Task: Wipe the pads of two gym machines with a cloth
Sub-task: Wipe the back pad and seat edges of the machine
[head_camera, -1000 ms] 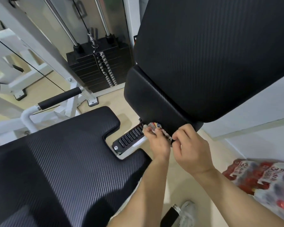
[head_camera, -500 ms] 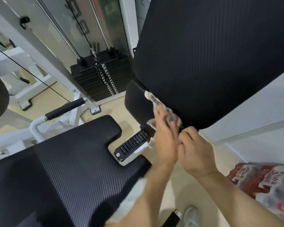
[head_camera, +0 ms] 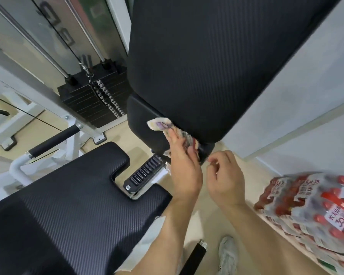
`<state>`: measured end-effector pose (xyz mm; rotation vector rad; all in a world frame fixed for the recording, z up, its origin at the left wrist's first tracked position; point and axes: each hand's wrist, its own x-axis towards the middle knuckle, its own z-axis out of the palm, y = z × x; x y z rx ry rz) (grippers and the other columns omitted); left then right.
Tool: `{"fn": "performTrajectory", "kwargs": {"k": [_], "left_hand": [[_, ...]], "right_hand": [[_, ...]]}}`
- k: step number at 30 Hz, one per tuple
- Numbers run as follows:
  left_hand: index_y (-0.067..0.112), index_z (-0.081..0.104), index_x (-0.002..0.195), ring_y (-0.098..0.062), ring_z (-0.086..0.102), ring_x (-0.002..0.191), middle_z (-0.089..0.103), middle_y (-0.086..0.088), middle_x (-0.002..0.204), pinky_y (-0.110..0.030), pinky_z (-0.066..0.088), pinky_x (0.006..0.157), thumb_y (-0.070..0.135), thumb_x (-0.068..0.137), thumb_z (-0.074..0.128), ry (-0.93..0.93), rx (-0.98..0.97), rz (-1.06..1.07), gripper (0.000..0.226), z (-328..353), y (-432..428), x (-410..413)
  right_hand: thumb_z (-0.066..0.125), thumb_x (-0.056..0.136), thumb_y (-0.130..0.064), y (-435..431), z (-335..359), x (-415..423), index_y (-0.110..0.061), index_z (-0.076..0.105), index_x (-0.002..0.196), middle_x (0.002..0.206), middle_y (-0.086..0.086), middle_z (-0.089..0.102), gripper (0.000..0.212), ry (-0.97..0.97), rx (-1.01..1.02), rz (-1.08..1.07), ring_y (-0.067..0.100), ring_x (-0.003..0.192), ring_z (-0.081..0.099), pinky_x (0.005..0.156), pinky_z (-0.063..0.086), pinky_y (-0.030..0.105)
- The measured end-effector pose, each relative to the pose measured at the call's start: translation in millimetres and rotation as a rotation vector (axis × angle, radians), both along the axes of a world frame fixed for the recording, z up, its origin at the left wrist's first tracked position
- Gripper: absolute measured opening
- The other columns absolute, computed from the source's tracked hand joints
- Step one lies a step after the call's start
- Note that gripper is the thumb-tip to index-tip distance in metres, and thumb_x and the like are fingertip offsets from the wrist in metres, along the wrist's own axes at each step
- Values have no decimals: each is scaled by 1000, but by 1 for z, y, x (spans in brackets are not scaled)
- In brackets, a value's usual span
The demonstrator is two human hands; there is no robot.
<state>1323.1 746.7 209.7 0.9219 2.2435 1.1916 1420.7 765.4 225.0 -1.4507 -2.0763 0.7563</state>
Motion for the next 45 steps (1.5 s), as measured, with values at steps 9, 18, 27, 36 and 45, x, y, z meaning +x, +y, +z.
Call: {"fn": "performTrajectory", "kwargs": {"k": [9,18,27,36,45], "left_hand": [[26,67,101,-3,66,70,70,13,79,-13,48,62,17,95,64,-89,113,-47,12,80,-40,20],[15,78,105,-23,72,101,77,-12,103,-42,56,93,9,95,63,-640,276,-248,19,280,49,8],[28,69,102,5,58,84,63,8,103,-15,48,83,19,88,57,297,404,-152,20,346,197,-15],[14,64,126,-10,58,109,56,-1,124,-22,50,89,8,92,55,469,553,-201,36,308,195,-1],[16,69,120,-1,54,122,63,6,131,-17,38,109,-7,86,46,426,475,-227,47,316,181,-10]], "right_hand": [[38,100,-27,-22,54,11,-26,56,127,117,-13,68,32,458,-409,35,8,109,64,92,53,39],[54,99,-31,63,243,0,-28,57,131,117,-15,67,33,567,-104,-157,-4,106,61,94,50,21],[47,94,-10,216,309,19,-7,54,136,139,11,55,43,455,479,-126,24,132,49,112,38,41],[37,100,-17,153,209,-33,-28,22,150,158,7,32,54,787,290,-390,19,146,33,115,37,39],[34,106,-26,141,227,-30,-26,42,143,136,-6,56,38,943,-109,-567,9,120,56,99,46,23]]}}
